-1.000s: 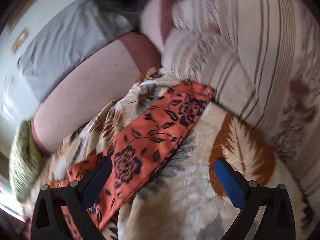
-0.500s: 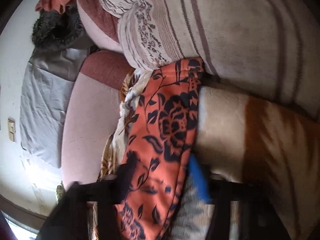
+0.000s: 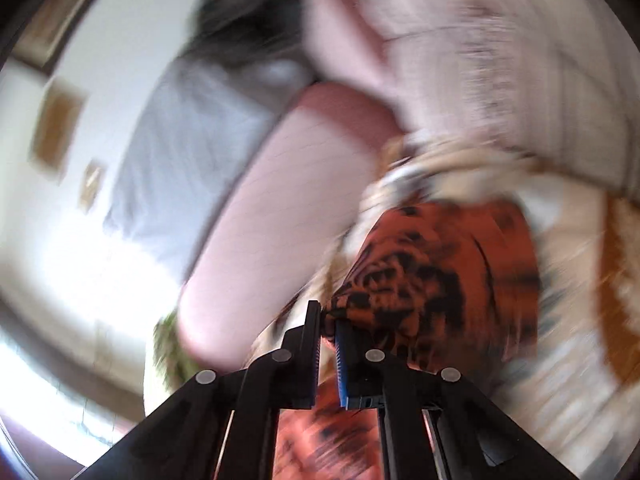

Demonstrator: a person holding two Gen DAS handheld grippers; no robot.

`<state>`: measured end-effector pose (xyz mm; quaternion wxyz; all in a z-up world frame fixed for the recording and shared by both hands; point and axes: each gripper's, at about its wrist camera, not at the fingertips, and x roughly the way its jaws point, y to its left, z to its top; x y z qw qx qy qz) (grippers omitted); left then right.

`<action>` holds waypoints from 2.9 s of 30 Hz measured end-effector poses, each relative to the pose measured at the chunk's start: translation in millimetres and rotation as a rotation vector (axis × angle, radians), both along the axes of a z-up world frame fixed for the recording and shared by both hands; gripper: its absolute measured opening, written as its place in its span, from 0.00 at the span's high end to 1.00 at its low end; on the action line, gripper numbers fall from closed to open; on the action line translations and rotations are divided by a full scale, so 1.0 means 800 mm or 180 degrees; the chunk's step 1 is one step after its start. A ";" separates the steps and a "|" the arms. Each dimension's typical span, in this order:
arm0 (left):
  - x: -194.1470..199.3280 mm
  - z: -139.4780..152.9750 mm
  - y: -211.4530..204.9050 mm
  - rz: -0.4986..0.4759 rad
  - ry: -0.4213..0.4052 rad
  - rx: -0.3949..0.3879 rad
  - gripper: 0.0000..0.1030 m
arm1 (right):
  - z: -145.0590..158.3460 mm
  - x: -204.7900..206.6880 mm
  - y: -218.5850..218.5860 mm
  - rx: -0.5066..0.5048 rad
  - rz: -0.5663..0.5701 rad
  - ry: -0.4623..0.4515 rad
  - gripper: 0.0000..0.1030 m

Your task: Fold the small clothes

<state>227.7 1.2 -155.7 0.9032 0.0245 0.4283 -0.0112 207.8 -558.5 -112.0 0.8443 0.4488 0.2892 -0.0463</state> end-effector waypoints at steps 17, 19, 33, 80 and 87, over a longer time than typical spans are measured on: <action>0.005 -0.025 0.000 -0.0247 0.0295 -0.0390 0.00 | -0.128 0.001 0.311 0.0156 0.1978 0.0973 0.86; 0.000 -0.021 -0.026 -0.0398 0.0240 -0.0355 0.00 | -0.118 -0.018 0.283 0.0167 0.1905 0.0882 0.72; -0.065 -0.019 -0.185 -0.0783 -0.0098 0.0213 0.00 | -0.132 -0.030 0.121 0.1493 0.0636 0.0483 0.34; -0.001 -0.098 -0.310 -0.1471 0.0917 0.0357 0.19 | -0.160 -0.007 0.102 0.1443 0.0378 0.0593 0.72; -0.011 -0.075 -0.295 -0.1584 0.0706 0.0292 0.75 | -0.156 0.000 0.113 0.1377 0.0492 0.0610 0.72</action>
